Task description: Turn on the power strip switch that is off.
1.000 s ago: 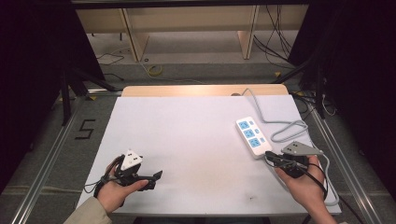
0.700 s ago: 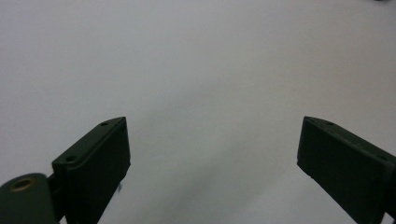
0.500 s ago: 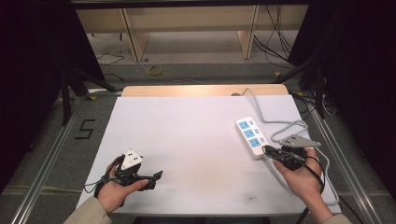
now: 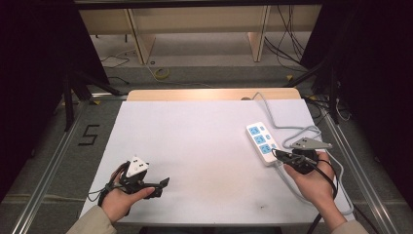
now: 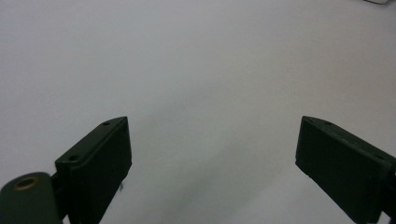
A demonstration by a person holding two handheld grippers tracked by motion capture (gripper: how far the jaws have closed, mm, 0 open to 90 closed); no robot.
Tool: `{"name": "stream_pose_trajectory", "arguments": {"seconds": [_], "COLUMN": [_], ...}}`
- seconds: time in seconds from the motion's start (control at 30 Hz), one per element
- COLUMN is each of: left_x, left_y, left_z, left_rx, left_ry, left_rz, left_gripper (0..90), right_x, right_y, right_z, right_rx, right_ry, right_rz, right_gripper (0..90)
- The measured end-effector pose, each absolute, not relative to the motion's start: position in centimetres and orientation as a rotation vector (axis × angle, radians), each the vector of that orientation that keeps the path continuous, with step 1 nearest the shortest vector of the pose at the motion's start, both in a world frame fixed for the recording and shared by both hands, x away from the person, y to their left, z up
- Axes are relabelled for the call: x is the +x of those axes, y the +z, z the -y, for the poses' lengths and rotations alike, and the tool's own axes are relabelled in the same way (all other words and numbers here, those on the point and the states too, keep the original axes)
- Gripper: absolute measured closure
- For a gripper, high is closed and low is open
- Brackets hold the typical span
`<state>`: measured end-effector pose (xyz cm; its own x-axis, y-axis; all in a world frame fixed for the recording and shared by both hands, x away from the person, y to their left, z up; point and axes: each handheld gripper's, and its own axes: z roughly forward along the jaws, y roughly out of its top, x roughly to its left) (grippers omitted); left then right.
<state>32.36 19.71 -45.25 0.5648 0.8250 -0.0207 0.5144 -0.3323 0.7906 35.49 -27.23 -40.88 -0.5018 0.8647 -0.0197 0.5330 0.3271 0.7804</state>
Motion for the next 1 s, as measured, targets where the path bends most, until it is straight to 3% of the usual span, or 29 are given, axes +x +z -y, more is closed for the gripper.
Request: {"name": "stream_pose_trajectory", "arguments": {"seconds": [1.0], "left_x": [32.4], "left_y": [-45.2], "left_z": [-19.6], "left_rx": [2.006], "left_ry": [0.501], "left_rz": [-1.07], "left_gripper": [11.0], "right_x": [37.4], "right_y": [-40.0], "right_z": [26.7], "right_rx": [1.261], "right_ry": [0.967], "right_rz": [-2.202], "right_gripper": [90.0]}}
